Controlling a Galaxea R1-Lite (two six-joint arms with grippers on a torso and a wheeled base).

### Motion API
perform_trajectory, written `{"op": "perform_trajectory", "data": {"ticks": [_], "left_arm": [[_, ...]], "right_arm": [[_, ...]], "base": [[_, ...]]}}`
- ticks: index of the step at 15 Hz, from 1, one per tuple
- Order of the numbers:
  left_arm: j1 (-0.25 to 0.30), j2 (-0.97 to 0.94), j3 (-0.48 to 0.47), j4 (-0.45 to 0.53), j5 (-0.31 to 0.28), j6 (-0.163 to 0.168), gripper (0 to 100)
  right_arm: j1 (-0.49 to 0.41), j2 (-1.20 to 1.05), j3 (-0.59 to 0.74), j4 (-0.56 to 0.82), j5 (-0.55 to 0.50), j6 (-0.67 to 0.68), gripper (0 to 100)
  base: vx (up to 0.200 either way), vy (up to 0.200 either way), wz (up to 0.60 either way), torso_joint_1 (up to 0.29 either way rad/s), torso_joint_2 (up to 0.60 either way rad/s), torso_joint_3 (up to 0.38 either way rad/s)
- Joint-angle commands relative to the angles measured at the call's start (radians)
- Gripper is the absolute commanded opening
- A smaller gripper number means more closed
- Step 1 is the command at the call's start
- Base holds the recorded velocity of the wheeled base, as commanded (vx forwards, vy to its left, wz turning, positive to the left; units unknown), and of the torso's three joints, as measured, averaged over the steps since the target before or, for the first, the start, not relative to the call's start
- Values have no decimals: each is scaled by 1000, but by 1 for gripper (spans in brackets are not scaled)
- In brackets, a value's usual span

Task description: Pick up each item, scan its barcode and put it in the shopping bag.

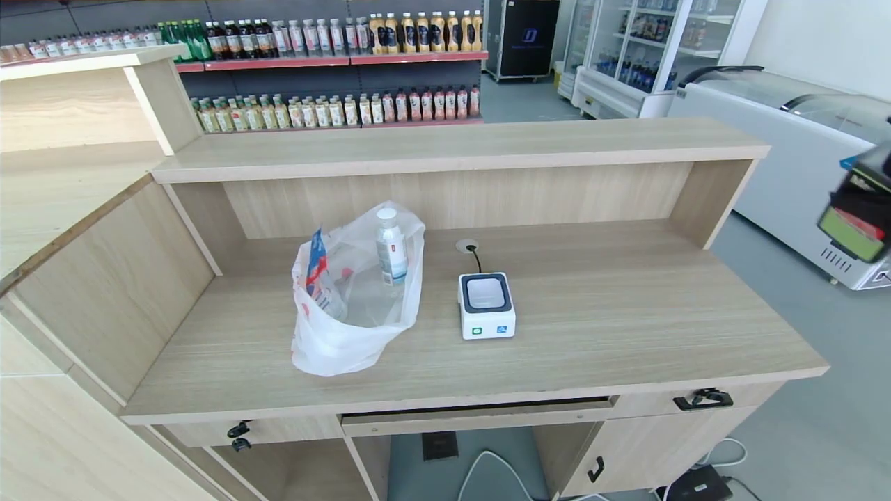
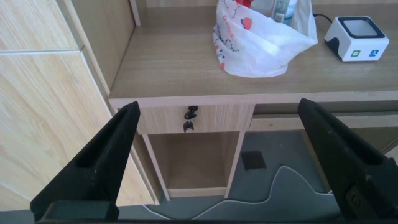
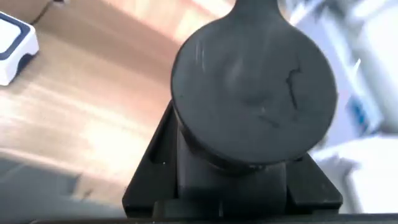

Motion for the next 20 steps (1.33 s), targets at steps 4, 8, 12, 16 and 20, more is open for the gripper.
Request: {"op": "perform_trajectory", "data": {"ticks": [4,8,12,16,20], "left_arm": [[0,0,0,0,0,0,100],[0,0,0,0,0,0,100],[0,0,0,0,0,0,100],[0,0,0,0,0,0,100],[0,0,0,0,0,0,100]], "right_arm": [[-260,-97,85,343,-24,320,0],[-164,-137,79,336,151,380,0],[-84,-60,-59,343,205,574,0],[-127,115,-61,196,308,671,0],[-288,256,-19,-6,857,689,0]], "base": [[0,0,0,0,0,0],[0,0,150,-2,-1,1],[0,0,600,0,5,4],[0,0,300,2,2,1],[0,0,0,0,0,0]]}}
